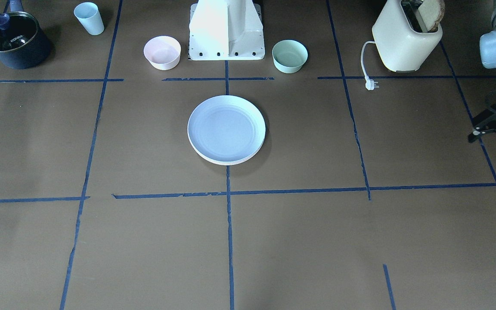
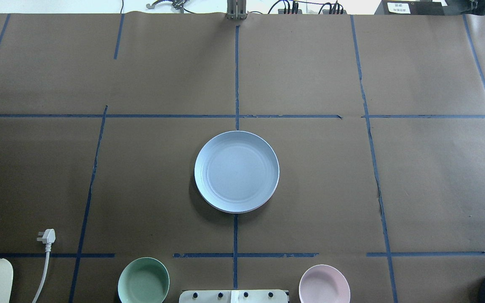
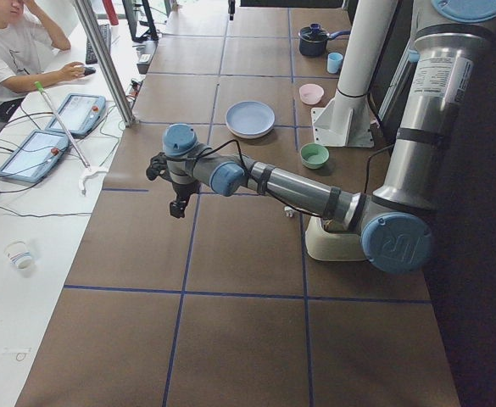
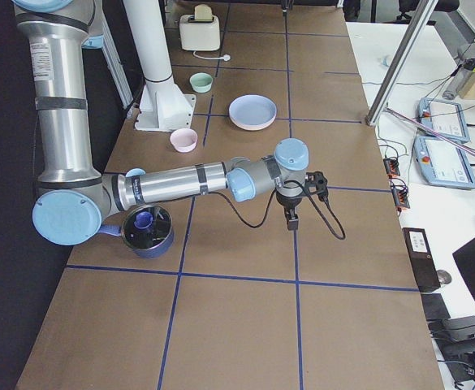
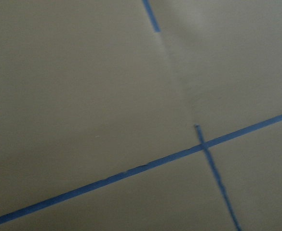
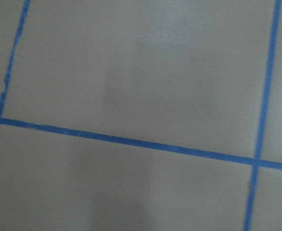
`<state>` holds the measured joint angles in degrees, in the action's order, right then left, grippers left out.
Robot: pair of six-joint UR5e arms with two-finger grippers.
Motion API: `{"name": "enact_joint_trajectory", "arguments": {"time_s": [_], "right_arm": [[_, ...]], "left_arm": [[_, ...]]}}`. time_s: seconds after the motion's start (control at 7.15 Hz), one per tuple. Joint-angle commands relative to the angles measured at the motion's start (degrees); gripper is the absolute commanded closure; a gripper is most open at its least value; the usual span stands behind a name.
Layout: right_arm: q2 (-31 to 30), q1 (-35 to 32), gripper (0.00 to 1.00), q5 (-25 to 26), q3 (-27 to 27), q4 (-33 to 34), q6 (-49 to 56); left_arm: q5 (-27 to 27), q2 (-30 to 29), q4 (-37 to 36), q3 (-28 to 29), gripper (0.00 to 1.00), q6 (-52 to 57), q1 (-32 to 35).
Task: Stack three plates with pink and blue
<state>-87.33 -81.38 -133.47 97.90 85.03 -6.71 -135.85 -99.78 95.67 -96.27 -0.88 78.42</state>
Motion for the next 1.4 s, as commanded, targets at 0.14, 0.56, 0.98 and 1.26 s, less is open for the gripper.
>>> {"name": "enact_joint_trajectory", "arguments": {"time_s": [0.14, 0.56, 0.98, 1.26], "right_arm": [[-0.4, -9.3, 0.00, 2.1, -0.3, 16.6, 21.9], [-1.4, -9.0, 0.00, 1.7, -0.6, 16.8, 21.2], [-2.0, -8.5, 0.00, 1.1, -0.6, 16.8, 21.0], [-2.0, -8.4, 0.00, 1.0, -0.6, 16.5, 20.9]], "left_arm": [[-0.5, 0.5, -11.6, 8.0, 0.00, 16.6, 8.3], [-0.5, 1.0, -16.9, 8.9, 0.00, 15.8, 8.2], [-0.4, 4.4, -10.6, 7.9, 0.00, 9.8, 8.3], [0.1, 6.0, -8.0, 6.8, 0.00, 9.4, 8.2]]}}
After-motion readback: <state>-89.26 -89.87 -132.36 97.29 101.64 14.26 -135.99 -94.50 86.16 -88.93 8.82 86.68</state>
